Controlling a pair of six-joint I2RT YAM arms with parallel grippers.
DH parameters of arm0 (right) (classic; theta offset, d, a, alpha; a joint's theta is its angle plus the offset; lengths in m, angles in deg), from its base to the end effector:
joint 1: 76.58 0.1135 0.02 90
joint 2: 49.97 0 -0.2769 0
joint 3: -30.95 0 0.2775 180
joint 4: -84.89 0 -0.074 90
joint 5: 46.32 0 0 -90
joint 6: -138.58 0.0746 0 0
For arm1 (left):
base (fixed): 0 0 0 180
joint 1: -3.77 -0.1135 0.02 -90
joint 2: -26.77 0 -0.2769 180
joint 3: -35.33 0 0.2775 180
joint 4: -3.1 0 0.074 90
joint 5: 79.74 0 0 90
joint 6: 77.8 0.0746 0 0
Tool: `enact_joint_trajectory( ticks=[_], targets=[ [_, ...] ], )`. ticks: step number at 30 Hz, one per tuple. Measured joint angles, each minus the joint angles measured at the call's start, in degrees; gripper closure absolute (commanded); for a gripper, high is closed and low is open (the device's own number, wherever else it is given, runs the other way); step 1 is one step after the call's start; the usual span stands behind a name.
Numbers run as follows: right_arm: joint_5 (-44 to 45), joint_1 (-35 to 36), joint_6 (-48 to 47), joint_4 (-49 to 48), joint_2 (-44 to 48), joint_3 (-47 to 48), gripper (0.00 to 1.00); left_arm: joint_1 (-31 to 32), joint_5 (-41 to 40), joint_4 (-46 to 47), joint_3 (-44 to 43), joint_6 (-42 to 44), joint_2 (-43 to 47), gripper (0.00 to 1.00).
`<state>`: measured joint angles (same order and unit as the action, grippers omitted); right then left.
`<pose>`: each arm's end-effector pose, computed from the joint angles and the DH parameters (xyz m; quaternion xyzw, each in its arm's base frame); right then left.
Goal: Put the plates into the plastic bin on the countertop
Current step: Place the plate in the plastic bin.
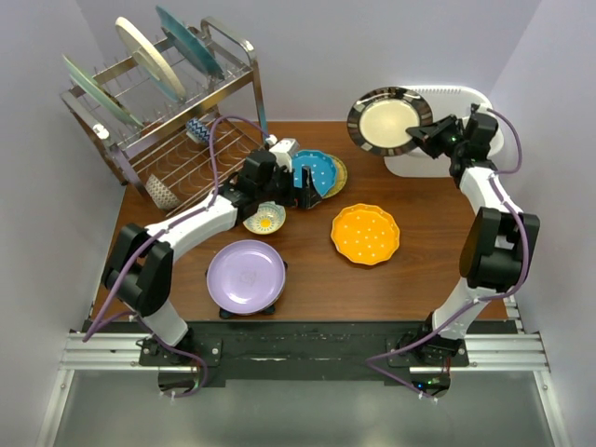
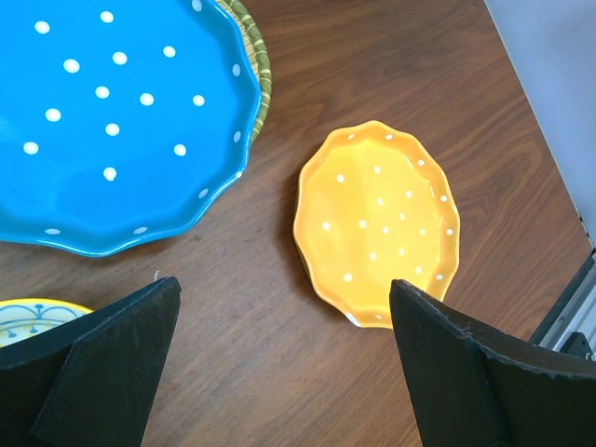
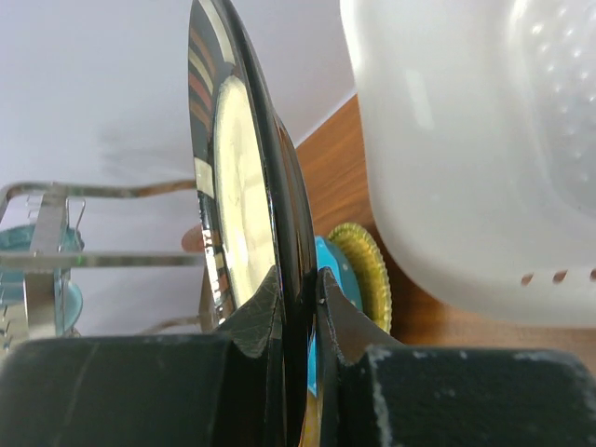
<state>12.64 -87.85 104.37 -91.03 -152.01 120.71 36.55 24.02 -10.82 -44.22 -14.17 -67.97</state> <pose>0.4795 -0.0563 0.2864 0.2924 0.7316 0.4170 0.4533 0.3592 -0.2524 0.2455 0.1085 0.8512 -0.3381 0.3865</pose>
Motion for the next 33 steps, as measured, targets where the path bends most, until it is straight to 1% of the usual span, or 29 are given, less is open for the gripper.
enact_joint_trajectory(
  ticks=[11,15,20,26,33],
  targets=[
    [4.17,-0.74,0.96,2.05,-5.60,6.49,1.00,0.00,1.38,0.02,0.00,0.50,-1.70,0.01],
    [5.40,-2.45,1.84,4.74,-6.12,7.98,1.00,0.00,2.19,0.02,0.00,0.50,-2.62,0.01],
    [6.93,-5.33,2.75,5.07,-9.49,12.00,1.00,0.00,3.45,0.02,-0.31,0.52,-3.78,0.01],
    [11.34,-7.04,2.78,7.08,-10.19,12.09,1.00,0.00,5.57,0.13,-1.68,0.68,-5.11,0.01],
    [12.79,-6.91,2.27,8.33,-10.19,11.65,1.00,0.00,6.97,0.96,-1.97,0.68,-5.20,0.02]
  ],
)
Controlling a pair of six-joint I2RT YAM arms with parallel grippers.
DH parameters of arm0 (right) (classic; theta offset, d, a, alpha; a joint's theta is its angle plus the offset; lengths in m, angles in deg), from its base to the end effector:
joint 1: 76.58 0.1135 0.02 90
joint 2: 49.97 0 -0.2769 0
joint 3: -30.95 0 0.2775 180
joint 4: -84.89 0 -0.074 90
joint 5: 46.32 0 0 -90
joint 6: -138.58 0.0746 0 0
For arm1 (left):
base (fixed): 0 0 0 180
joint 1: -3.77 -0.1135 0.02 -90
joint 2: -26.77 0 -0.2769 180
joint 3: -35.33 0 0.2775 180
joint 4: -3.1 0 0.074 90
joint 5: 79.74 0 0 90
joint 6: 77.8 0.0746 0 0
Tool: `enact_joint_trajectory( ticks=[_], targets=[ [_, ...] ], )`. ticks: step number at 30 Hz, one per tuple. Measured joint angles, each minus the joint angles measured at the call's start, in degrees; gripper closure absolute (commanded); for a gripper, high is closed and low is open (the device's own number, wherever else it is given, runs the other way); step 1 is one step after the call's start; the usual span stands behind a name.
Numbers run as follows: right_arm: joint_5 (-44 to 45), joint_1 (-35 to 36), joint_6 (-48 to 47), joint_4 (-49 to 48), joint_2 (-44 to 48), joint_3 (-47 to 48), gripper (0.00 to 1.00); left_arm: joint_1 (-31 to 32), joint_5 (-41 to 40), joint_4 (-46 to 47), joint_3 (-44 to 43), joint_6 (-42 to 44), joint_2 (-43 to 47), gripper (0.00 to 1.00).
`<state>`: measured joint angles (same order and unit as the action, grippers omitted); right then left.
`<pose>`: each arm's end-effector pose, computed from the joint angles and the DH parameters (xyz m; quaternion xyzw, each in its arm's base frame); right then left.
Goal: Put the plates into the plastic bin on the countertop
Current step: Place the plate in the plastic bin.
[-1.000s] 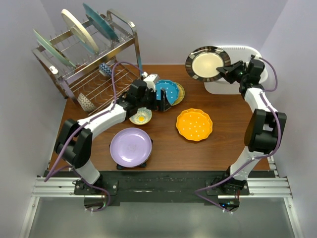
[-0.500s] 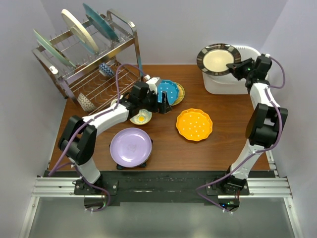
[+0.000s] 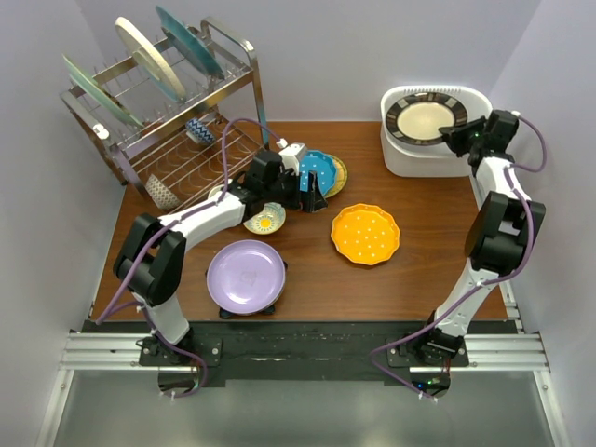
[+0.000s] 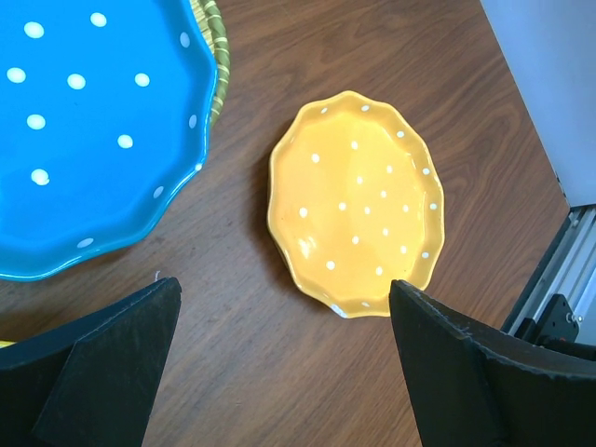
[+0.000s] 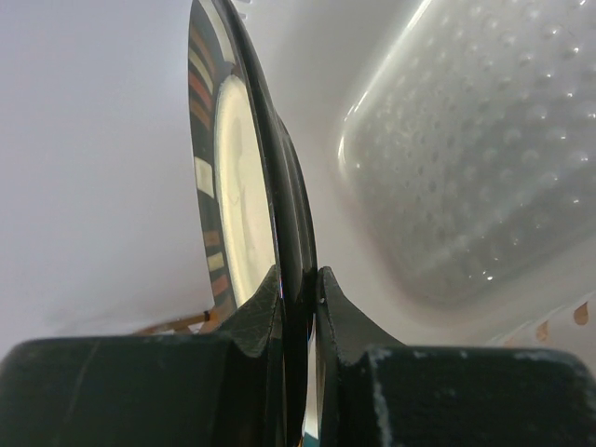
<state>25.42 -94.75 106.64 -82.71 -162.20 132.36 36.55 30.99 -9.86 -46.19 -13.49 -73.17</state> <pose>0.5113 -0.1432 0.2606 0.4401 0.7025 0.3099 0.4656 0.3673 -0.2679 0.2237 0.1409 0.8507 -0.3721 0.3436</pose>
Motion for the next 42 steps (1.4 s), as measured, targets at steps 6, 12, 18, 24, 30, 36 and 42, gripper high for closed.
enact_joint_trajectory(
  ticks=[6,12,18,24,30,36,42],
  targets=[
    [2.49,0.31,1.40,-0.31,-0.02,-2.29,1.00,0.00,0.55,-0.02,-0.02,0.07,-0.31,0.02],
    [5.27,0.26,1.57,-0.76,-0.85,-2.29,1.00,0.00,0.57,0.00,-0.09,0.46,-0.35,0.02],
    [7.72,0.26,1.46,-0.26,-3.37,-1.81,1.00,0.00,0.61,0.00,-0.26,0.87,-0.66,0.02],
    [9.90,0.46,1.22,1.49,-3.93,-0.48,1.00,0.00,1.01,0.00,-0.31,0.90,-1.46,0.02],
    [10.16,0.52,1.81,1.84,-6.08,3.26,1.00,0.00,1.36,-0.04,-0.48,0.90,-2.19,0.02],
    [9.64,0.52,3.21,3.56,-8.02,6.51,1.00,0.00,1.49,-0.02,-1.03,0.90,-2.49,0.02],
    [8.74,0.39,4.39,7.06,-10.21,10.45,1.00,0.00,1.60,-0.02,-1.16,0.90,-2.78,0.02]
  ],
)
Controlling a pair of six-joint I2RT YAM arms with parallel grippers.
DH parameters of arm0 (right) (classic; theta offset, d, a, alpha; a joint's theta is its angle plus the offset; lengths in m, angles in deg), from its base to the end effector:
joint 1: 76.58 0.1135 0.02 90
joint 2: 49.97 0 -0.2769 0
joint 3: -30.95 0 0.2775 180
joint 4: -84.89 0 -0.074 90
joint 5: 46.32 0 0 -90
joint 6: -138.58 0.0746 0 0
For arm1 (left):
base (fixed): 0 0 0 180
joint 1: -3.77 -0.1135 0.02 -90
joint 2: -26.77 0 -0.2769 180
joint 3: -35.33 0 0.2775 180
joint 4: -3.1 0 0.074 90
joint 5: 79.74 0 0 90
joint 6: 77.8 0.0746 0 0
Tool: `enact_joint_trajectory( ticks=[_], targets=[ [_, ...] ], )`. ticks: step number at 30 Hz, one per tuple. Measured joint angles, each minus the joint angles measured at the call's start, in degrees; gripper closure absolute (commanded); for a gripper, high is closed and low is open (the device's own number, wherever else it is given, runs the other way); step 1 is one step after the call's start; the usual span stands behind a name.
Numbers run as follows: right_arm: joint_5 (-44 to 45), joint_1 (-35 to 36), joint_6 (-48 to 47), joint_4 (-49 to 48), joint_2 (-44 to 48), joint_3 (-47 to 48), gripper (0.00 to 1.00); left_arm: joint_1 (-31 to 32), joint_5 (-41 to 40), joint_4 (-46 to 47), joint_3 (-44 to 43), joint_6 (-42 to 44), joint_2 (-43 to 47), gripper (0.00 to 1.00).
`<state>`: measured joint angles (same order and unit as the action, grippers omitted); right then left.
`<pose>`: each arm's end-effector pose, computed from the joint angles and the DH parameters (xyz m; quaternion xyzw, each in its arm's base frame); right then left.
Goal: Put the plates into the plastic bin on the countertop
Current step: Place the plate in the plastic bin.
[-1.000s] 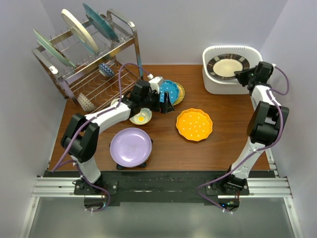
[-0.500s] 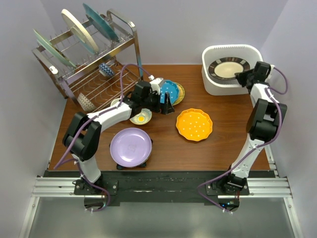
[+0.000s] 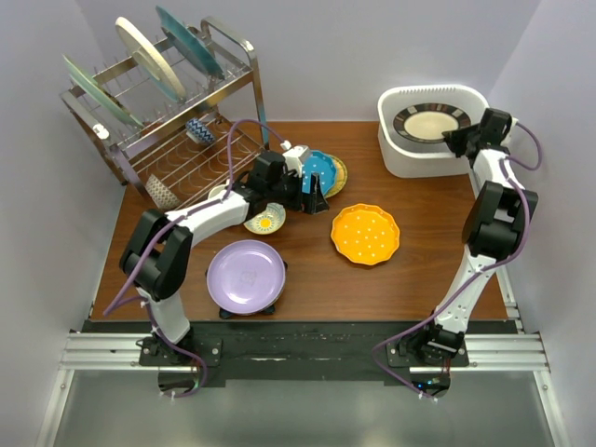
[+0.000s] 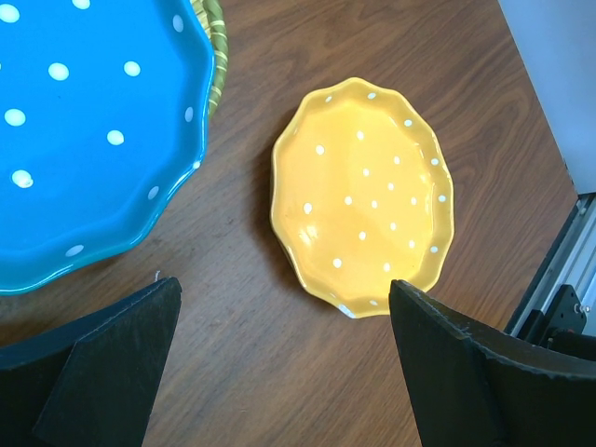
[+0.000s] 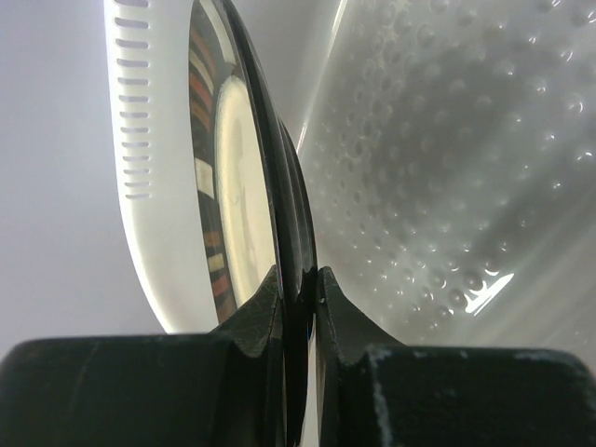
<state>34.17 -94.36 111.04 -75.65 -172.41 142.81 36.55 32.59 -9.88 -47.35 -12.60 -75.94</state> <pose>0.5457 -0.1620 0.2224 0.5246 0.6868 0.2557 0.4333 0.3727 -0.2737 0.2107 0.1522 0.8537 -0.3746 0.3282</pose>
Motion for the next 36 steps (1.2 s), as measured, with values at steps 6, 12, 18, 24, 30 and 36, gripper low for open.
enact_joint_trajectory(
  ticks=[6,12,18,24,30,36],
  targets=[
    [-0.70,0.00,0.57,2.08,-0.98,1.92,0.95,0.00,0.02,-0.02,-0.04,0.00,-0.48,0.02],
    [-2.01,-0.07,1.03,2.89,-1.68,3.10,0.80,0.00,0.02,-0.02,-0.04,0.00,-0.48,0.02],
    [-2.43,-0.07,1.38,2.97,-1.95,4.07,0.67,0.00,0.02,0.00,-0.04,0.00,-0.48,0.02],
    [-2.19,0.42,1.77,0.79,-5.40,6.58,0.54,0.00,0.02,-0.02,-0.04,0.00,-0.48,0.02],
    [-2.67,0.70,1.97,1.49,-8.57,7.15,0.51,0.00,0.02,0.02,-0.04,-0.02,-0.48,0.02],
    [-3.26,0.76,2.08,1.62,-8.57,8.74,0.44,0.00,0.04,0.02,-0.04,-0.02,-0.48,0.02]
  ],
)
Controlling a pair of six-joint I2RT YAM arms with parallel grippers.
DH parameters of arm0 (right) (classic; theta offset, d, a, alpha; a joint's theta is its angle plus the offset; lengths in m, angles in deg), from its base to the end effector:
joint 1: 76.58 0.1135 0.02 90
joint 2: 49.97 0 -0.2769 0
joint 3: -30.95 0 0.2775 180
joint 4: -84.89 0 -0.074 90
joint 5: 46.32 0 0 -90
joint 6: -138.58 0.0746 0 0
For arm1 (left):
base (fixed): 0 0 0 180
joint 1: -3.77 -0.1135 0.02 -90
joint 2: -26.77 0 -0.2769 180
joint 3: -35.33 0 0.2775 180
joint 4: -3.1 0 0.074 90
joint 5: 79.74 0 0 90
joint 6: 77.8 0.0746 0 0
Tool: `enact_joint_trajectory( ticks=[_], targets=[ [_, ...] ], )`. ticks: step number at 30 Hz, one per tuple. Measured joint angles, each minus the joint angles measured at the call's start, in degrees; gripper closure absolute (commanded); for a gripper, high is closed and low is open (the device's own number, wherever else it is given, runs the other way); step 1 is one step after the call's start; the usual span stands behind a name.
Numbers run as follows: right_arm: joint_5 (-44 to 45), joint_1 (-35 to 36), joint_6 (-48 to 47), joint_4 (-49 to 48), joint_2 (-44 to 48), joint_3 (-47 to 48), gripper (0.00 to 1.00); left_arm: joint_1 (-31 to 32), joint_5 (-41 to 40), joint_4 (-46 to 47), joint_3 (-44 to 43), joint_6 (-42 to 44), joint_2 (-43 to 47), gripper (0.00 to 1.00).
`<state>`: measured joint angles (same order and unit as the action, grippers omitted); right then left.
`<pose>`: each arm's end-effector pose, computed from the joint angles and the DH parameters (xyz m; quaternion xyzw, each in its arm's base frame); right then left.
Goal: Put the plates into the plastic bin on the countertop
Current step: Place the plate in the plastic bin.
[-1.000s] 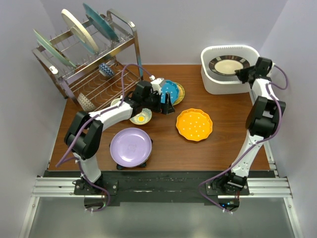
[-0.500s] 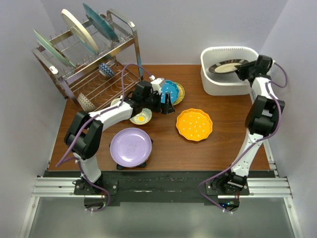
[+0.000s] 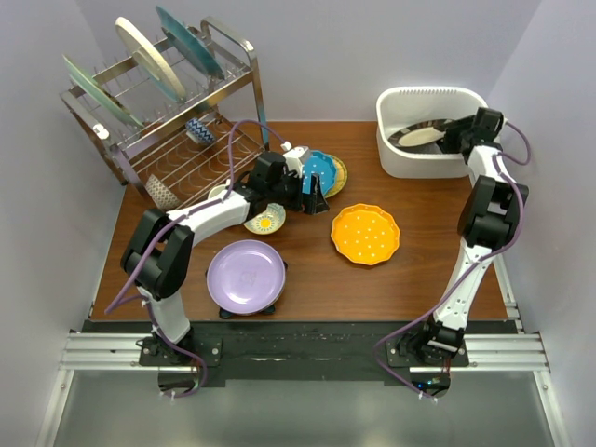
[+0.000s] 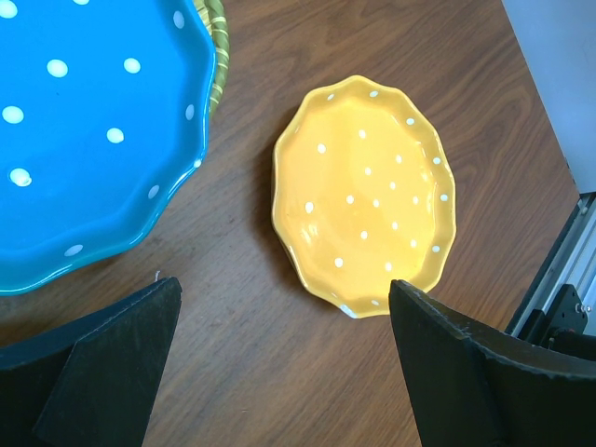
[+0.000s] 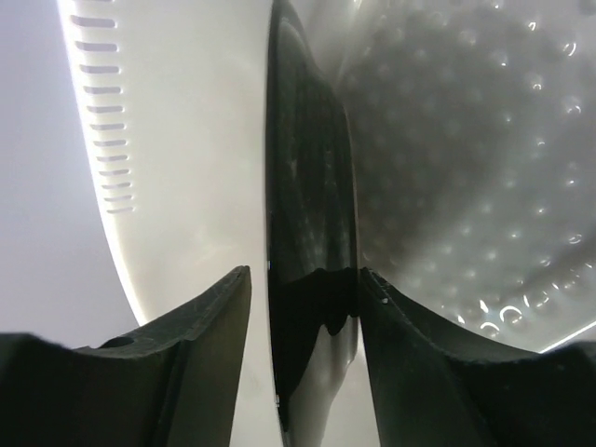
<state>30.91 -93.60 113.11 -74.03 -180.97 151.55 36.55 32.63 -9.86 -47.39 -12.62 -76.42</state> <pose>0.5783 -0.1598 0.1957 0.5251 0.6921 0.2845 0.4055 0.3735 -0.2743 0.2073 0.1517 0.8554 -0.3736 0.3251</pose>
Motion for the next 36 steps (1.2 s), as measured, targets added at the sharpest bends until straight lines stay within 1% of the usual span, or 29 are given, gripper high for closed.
enact_joint_trajectory(
  ticks=[1,5,7,8,10,18,20,25,32,36],
  targets=[
    [0.00,0.02,-0.02,0.09,0.00,0.11,0.44,0.00,0.00,0.00,0.00,0.00,0.00,0.02],
    [-0.20,0.09,-0.09,1.22,0.00,0.55,0.34,0.00,0.02,0.00,0.00,0.00,0.00,0.02],
    [-0.22,0.11,-0.31,1.64,0.00,0.70,0.32,0.00,0.02,0.00,0.00,0.00,0.00,0.02],
    [-0.20,0.11,-0.63,2.23,0.00,0.96,0.28,0.00,0.02,0.00,0.00,0.00,0.00,0.02],
    [-0.20,0.13,-1.11,3.48,-0.02,1.42,0.25,0.00,0.02,-0.02,0.00,0.00,0.00,0.02],
    [1.92,0.20,-7.98,10.75,-3.69,7.98,0.22,0.00,0.22,0.02,0.00,-0.02,0.00,0.02],
    [3.08,0.20,-9.75,11.76,-4.13,8.55,0.20,0.00,0.42,0.11,0.00,-0.04,0.00,0.02],
    [5.86,0.52,-14.82,14.82,-4.50,10.45,0.17,0.00,0.90,0.48,0.00,-0.07,0.00,0.02],
    [9.42,0.94,-21.42,17.86,-4.48,12.59,0.14,0.00,1.75,1.31,0.00,-0.09,-0.24,0.02],
    [13.22,1.49,-25.53,19.78,-4.50,13.81,0.13,0.00,1.90,1.53,0.00,-0.09,-0.24,0.02]
  ],
)
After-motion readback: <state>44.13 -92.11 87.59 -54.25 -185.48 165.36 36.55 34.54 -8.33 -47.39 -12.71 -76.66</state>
